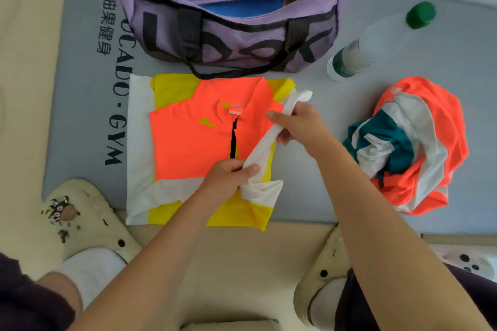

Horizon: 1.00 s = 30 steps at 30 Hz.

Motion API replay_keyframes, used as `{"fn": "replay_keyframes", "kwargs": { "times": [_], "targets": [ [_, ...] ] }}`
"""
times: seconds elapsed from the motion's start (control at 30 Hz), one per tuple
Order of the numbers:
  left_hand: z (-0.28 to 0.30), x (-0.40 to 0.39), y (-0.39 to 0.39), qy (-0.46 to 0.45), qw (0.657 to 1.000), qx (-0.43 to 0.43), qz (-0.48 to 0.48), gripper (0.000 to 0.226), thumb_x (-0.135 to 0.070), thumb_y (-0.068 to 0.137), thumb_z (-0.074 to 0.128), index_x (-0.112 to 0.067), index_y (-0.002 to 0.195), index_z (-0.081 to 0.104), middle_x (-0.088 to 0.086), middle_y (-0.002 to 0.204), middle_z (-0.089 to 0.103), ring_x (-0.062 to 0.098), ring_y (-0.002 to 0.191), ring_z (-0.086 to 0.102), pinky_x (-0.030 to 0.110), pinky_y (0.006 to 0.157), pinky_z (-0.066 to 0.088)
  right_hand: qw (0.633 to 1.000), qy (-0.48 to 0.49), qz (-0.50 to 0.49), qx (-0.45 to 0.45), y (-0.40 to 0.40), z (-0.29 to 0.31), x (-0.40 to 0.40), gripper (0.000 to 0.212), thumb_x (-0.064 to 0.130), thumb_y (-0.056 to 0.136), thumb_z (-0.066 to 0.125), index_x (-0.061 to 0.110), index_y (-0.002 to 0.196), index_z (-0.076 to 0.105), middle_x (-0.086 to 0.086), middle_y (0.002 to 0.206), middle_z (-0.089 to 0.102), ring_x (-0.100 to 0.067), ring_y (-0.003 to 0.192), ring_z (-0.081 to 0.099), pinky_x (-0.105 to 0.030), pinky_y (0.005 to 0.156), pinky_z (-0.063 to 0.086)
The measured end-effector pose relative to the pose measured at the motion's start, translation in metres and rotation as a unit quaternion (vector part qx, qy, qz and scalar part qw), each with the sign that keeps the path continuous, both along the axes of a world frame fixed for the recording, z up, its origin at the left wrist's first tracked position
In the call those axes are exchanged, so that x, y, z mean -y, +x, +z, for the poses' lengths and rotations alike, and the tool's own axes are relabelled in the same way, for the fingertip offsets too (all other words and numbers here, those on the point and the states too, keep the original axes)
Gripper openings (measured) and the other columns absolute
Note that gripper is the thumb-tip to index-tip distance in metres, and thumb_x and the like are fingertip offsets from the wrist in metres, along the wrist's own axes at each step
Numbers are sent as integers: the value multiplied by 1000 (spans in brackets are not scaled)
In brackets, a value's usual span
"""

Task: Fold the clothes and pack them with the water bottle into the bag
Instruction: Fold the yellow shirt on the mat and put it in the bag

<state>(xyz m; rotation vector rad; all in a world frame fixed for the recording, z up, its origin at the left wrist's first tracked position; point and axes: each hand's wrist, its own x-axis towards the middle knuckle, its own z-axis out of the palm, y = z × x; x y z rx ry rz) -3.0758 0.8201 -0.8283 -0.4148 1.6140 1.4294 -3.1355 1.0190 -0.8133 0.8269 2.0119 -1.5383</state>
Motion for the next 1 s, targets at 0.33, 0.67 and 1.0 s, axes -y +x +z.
{"fn": "replay_keyframes", "kwargs": {
  "times": [0.33,0.67,1.0],
  "targets": [
    [0,152,-26,-63,983,116,128,10,-24,90,65,-15,94,66,9,97,66,19,79,63,31,71,51,990,-81,112,-9,-49,-12,171,17,16,92,66,1,89,58,-14,65,66,-20,45,61,-28,42,51],
    [-18,169,-22,-150,988,-10,40,15,-38,85,74,-27,79,66,-5,76,64,9,68,57,16,51,43,991,35,123,39,-59,-37,202,21,19,91,64,3,95,52,-14,67,70,-28,52,69,-36,49,58],
    [-29,187,-20,-345,930,-124,38,25,-37,85,66,-18,72,59,-3,64,54,12,57,56,20,45,34,997,52,18,-48,-35,-18,170,10,25,90,66,17,92,60,-11,84,71,-15,60,67,-35,59,55]
  ]
}}
